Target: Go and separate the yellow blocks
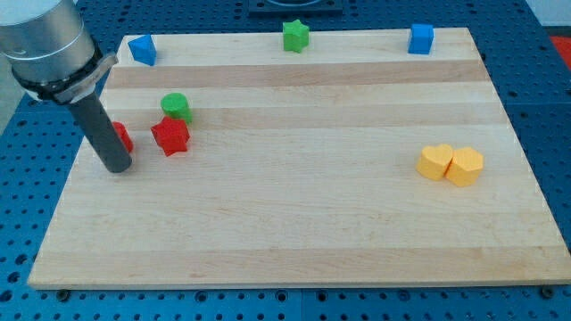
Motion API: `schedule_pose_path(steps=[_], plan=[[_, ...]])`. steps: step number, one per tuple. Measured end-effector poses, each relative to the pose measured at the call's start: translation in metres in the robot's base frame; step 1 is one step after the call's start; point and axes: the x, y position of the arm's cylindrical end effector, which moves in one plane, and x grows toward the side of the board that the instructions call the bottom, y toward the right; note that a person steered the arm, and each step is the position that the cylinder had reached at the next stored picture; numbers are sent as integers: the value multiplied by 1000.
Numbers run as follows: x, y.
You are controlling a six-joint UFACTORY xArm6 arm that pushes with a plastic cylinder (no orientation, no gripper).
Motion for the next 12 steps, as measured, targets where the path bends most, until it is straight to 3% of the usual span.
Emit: schedule_pose_path(steps=[2,4,5,6,9,11,12], plan=[[-27,-14],[-26,-31],[31,-22],[80,31],[117,308],[99,423],[80,443]])
